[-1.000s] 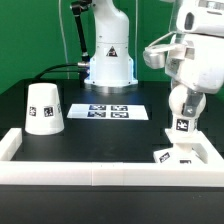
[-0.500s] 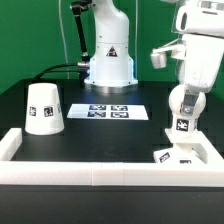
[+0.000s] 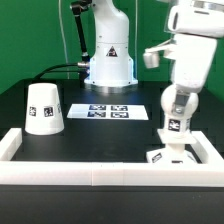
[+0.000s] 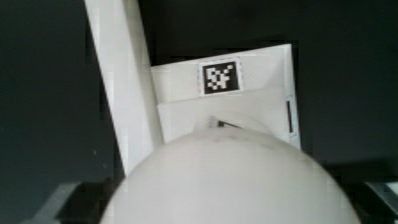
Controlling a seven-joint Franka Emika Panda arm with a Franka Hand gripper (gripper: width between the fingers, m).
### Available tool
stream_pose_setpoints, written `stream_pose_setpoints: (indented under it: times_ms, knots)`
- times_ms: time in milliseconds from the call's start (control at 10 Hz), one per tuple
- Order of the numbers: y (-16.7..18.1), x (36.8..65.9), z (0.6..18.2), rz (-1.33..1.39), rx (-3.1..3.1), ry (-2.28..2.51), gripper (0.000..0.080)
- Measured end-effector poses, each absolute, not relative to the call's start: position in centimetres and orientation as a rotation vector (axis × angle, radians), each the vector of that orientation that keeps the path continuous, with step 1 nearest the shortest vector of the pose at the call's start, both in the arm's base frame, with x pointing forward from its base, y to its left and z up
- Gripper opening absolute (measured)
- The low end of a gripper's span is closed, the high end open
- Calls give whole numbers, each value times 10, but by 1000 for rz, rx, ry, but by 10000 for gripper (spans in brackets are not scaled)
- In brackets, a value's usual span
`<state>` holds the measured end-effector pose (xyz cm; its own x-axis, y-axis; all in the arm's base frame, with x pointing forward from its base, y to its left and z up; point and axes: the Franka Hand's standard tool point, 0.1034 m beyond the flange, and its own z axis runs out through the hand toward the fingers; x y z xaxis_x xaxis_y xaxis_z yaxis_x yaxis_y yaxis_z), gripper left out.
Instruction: Assemble lamp
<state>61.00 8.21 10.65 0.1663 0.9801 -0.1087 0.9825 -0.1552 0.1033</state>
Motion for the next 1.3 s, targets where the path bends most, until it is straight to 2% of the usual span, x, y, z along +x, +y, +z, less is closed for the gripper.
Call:
stream_pose_setpoints:
  times_ms: [200, 900, 1300]
  knots:
    - [75, 611, 106, -13, 2369, 1829, 576]
    - [88, 606, 107, 55, 2980, 596, 576]
    - [87, 605, 106, 63, 3061, 243, 576]
